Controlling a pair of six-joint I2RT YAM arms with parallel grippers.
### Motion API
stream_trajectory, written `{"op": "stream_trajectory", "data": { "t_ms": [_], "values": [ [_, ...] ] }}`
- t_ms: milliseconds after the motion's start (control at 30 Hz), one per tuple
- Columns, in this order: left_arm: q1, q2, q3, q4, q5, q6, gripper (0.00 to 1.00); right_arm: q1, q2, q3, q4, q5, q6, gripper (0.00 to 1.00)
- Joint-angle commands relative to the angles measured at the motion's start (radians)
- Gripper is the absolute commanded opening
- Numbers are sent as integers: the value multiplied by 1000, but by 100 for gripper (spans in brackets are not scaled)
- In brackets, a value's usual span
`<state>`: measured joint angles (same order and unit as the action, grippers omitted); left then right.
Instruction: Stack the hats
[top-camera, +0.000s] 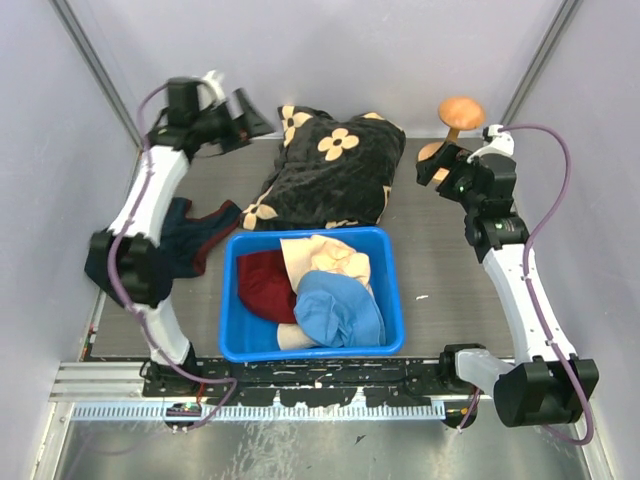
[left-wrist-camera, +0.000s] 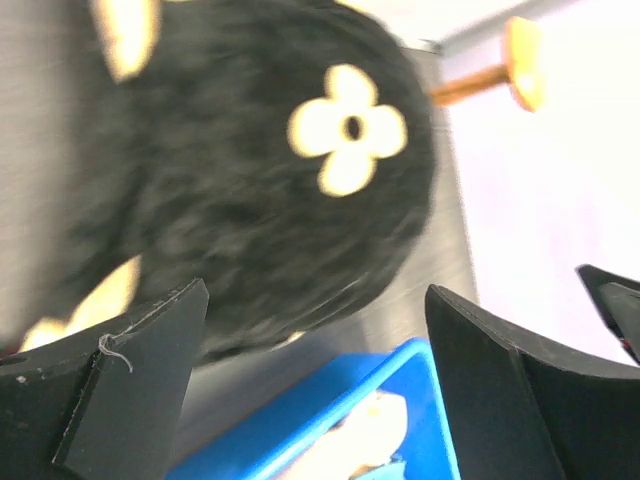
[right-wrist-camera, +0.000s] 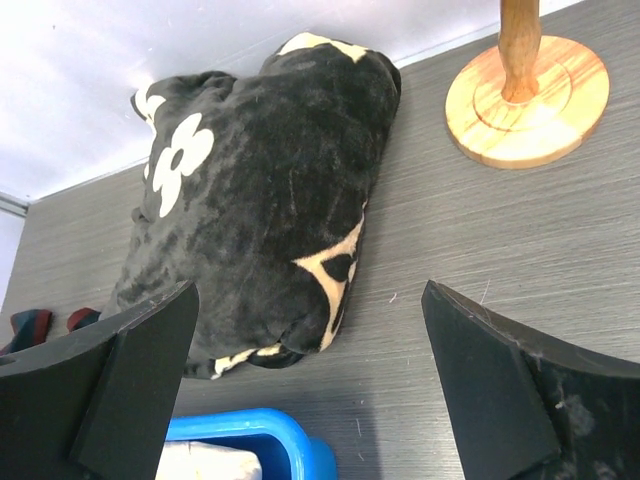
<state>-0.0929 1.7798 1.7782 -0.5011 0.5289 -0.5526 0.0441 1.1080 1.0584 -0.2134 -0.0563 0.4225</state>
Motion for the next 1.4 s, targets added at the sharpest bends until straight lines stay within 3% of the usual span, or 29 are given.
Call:
{"op": "stream_trajectory", "data": {
  "t_ms": [0, 100, 167, 367, 667, 800, 967, 1167, 1367],
  "values": [
    [-184, 227, 311, -18, 93, -45, 98, 5, -5, 86, 4, 12, 5, 100],
    [-262, 371, 541, -104, 61, -40, 98, 4, 20, 109, -55, 58, 1, 100],
    [-285, 417, 610, -144, 28, -51, 98, 5, 71, 131, -74, 28, -1, 100],
    [-286, 248, 382, -44, -129, -34, 98, 16, 366, 280, -97, -147, 34, 96],
    [-289, 9, 140, -2, -324, 107, 98, 44, 647, 415, -14, -180, 88, 95],
    [-288, -51, 127, -82, -348, 190, 98, 60, 773, 499, 32, -190, 120, 95],
    [-286, -117, 107, -203, -396, 258, 98, 123, 993, 734, -21, -223, 93, 95],
    [-274, -256, 4, -209, -565, 329, 98, 260, 1269, 1179, -199, -338, 27, 95],
    [-220, -285, 13, -287, -602, 336, 98, 391, 1448, 1406, -200, -444, 136, 93]
  ]
}}
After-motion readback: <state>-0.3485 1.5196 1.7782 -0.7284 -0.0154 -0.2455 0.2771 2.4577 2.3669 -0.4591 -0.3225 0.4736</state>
